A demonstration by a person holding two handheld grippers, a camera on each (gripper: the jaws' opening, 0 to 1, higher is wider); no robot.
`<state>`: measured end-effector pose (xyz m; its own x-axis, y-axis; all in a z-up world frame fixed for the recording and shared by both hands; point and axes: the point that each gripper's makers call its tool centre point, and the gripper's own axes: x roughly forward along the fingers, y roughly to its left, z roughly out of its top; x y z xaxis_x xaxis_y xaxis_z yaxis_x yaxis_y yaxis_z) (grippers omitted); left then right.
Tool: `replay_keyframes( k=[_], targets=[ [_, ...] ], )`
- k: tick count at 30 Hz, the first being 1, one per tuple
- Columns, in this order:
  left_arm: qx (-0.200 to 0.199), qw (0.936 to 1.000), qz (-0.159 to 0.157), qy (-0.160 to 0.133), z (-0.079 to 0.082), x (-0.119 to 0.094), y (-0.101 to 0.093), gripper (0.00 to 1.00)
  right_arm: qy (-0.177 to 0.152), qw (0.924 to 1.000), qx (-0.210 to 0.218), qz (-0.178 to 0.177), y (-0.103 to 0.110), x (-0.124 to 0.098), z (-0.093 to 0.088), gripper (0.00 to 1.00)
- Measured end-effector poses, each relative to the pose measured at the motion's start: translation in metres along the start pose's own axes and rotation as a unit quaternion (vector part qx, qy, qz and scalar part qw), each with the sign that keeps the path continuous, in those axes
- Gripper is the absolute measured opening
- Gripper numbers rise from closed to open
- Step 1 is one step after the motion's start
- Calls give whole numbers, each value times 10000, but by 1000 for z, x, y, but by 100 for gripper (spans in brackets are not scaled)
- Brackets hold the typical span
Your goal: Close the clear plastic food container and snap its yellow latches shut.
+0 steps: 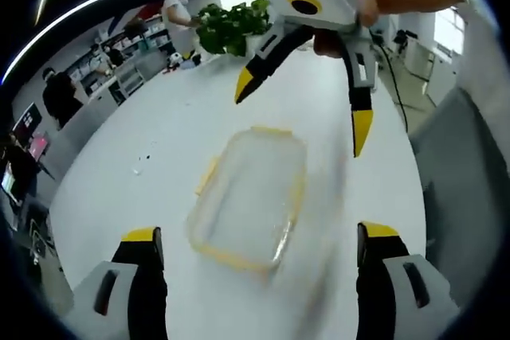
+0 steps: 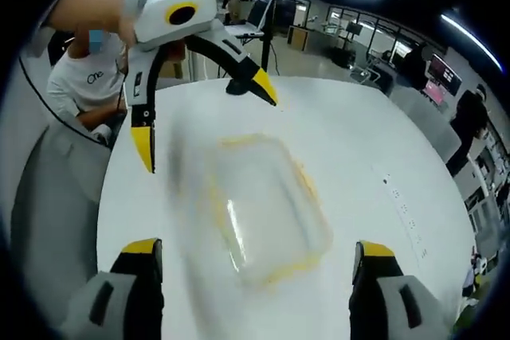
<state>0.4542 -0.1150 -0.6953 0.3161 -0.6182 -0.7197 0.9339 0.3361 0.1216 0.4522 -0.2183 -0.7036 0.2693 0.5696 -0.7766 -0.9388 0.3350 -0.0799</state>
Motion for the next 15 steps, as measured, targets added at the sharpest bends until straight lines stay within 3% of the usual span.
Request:
replay_keyframes(
  k=[4, 5, 9, 15],
  targets=[
    [-38, 9999, 121, -85, 1, -7, -7, 99, -6, 9998, 89, -186, 4, -9, -5, 99],
    [-35, 9998, 147, -107, 2, -9, -8, 99, -162, 9994, 207, -235, 6, -13, -3, 99],
    [-100, 9995, 231, -165, 4, -17, -14, 99, -239, 9985, 371, -328, 13, -22, -5, 99],
    [-406, 9984, 295, -263, 4, -29, -23, 99, -403, 9964, 562, -499, 22, -31, -6, 99]
  ],
)
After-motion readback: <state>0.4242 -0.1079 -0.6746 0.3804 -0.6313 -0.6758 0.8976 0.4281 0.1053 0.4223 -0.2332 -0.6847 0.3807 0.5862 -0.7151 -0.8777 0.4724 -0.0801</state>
